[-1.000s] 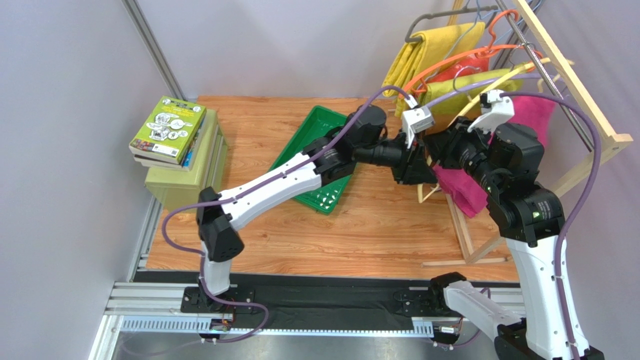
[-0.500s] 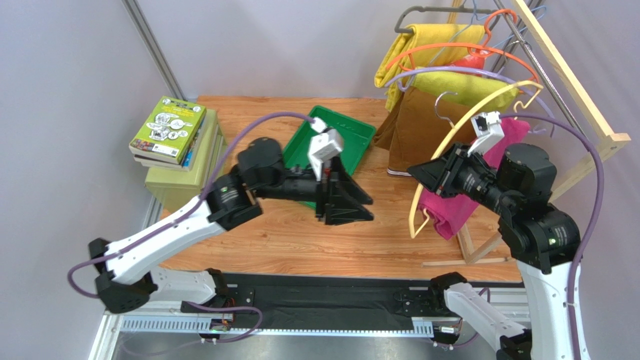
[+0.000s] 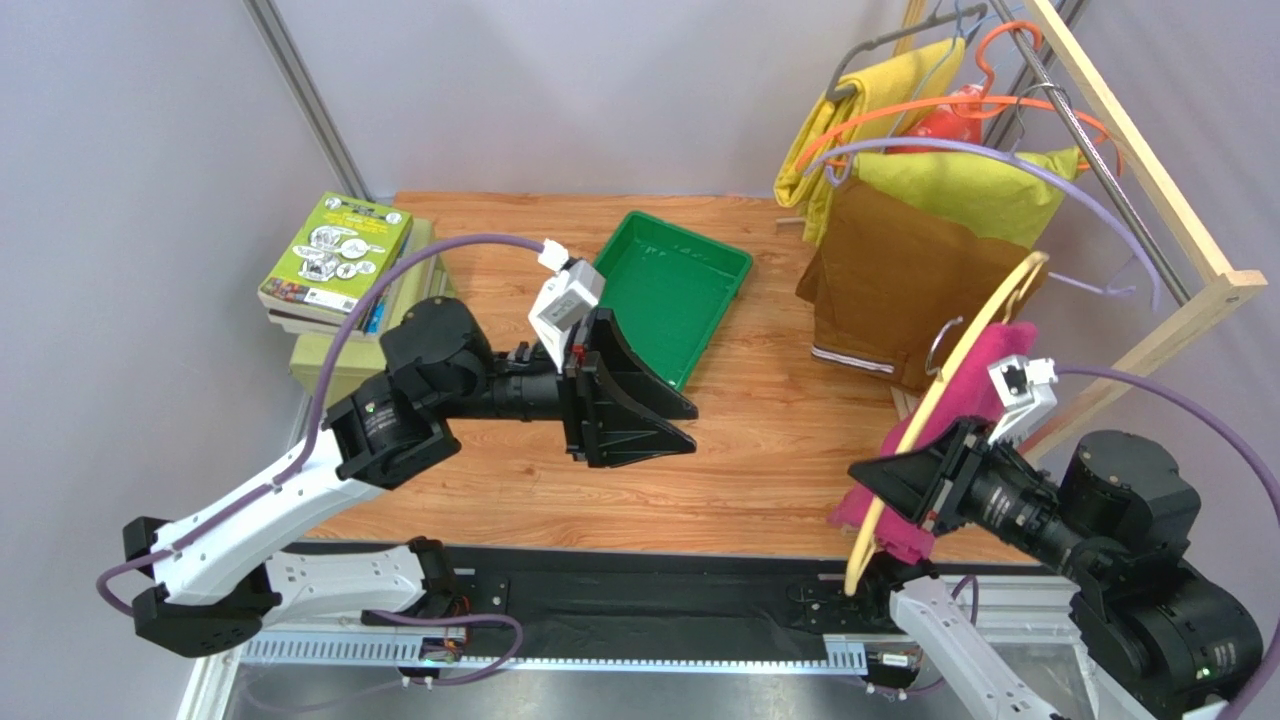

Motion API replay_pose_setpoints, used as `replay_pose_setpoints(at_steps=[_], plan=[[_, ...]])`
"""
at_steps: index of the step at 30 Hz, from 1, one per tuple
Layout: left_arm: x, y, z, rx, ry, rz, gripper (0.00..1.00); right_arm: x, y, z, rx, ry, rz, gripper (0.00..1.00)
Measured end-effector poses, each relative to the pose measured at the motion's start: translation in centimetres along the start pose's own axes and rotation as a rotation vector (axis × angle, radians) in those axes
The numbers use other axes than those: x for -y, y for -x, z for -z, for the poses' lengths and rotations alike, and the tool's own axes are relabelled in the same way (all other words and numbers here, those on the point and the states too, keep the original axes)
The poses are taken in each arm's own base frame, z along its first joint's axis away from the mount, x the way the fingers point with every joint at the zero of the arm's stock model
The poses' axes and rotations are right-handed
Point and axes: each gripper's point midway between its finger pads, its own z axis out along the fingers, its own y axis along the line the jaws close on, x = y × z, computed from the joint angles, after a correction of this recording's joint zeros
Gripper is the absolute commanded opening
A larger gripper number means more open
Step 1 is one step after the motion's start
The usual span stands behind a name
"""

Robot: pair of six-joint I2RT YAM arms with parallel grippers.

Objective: Remove the trousers from the hanger

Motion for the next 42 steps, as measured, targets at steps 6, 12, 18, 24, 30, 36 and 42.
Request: replay_pose_setpoints(at_steps=[6, 12, 18, 24, 30, 36, 42], plan=[[-3.0, -3.2, 0.0, -0.060, 0.109, 0.063, 0.53, -0.8, -3.4, 2.3, -0.094, 0.049, -0.005, 0.00], [-3.4, -3.8, 0.0, -0.071, 0.124, 0.086, 0.51, -2.1, -5.9, 3.1, -0.182, 0.184, 0.043, 0.00], [-3.7, -3.1, 0.0, -0.018, 0.157, 0.146, 0.50, -2.8, -7.3, 1.8, -0.294, 0.296, -0.009, 0.00], [-5.7, -2.0, -0.6, 0.063, 0.255, 0.222, 0.50, -3.9, -5.7, -1.1, -0.314, 0.423, -0.060, 0.00], [-8.8, -1.3, -0.3, 0.165, 0.407, 0.342, 0.48, -4.6, -3.8, -3.9, -0.311, 0.521, -0.086, 0.00], [-10.7, -1.6, 0.3, 0.234, 0.485, 0.422, 0.46, -6.0, -3.9, -4.3, -0.382, 0.611, -0.108, 0.00], [-10.3, -0.4, 0.1, 0.282, 0.460, 0.448, 0.46, -7.7, -6.3, -4.6, -0.551, 0.688, -0.081, 0.00]])
